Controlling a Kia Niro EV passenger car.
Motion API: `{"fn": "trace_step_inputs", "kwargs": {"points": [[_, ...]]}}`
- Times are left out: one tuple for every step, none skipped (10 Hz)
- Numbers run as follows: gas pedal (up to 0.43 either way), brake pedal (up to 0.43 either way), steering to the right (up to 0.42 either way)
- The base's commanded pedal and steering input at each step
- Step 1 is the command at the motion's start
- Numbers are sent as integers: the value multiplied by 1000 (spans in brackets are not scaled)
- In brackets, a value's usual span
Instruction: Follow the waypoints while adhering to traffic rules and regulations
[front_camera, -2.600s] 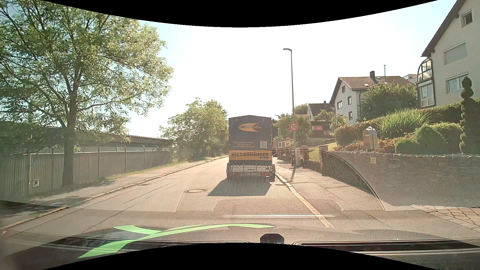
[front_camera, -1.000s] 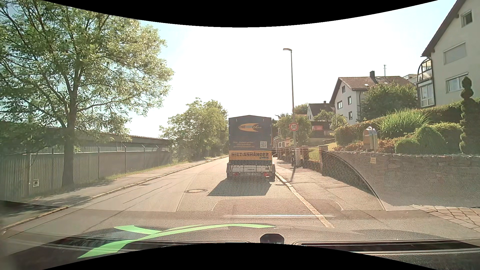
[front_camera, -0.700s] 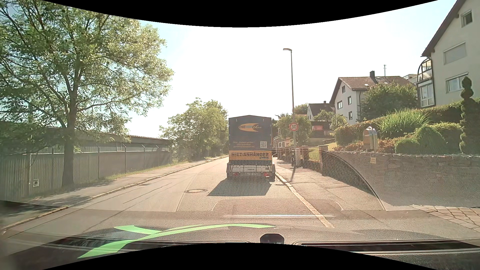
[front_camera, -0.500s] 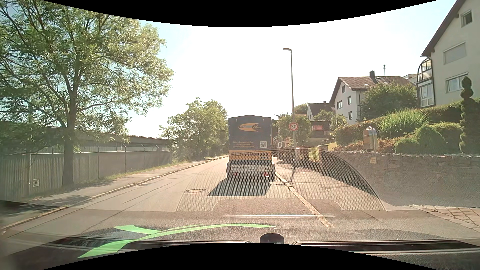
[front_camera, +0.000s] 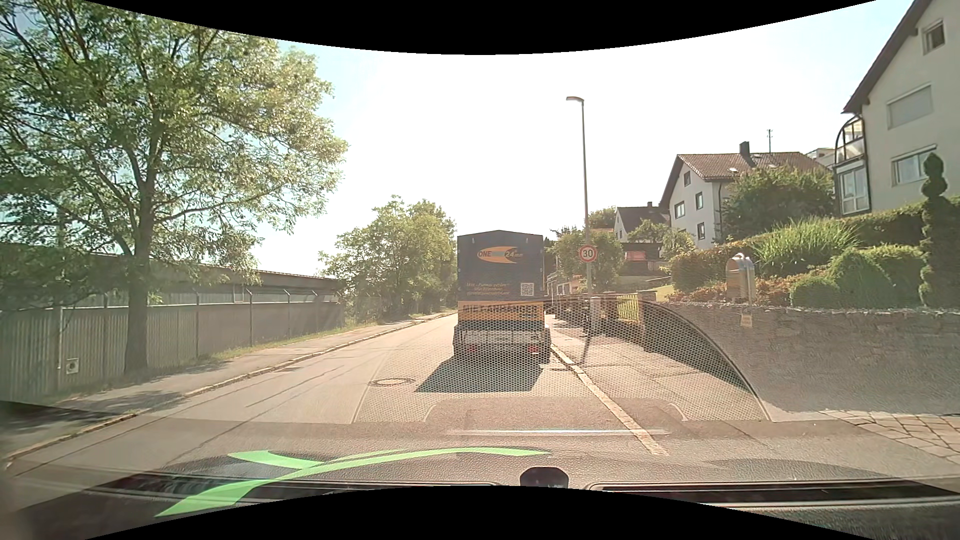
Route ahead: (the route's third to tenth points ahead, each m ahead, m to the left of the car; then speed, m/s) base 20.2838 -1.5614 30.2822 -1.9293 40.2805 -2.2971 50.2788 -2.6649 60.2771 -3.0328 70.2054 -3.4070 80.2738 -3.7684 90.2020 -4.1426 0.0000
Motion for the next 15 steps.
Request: {"fn": "trace_step_inputs", "kwargs": {"points": [[0, 323, -146], [0, 329, -158], [0, 329, -170], [0, 323, -186], [0, 293, -207], [0, 232, -224], [0, 140, -247], [0, 49, -275], [0, 18, -305], [0, 0, -330], [0, 0, -365], [0, 0, -401], [0, 0, -434], [0, 0, -472], [0, 0, -518]]}}
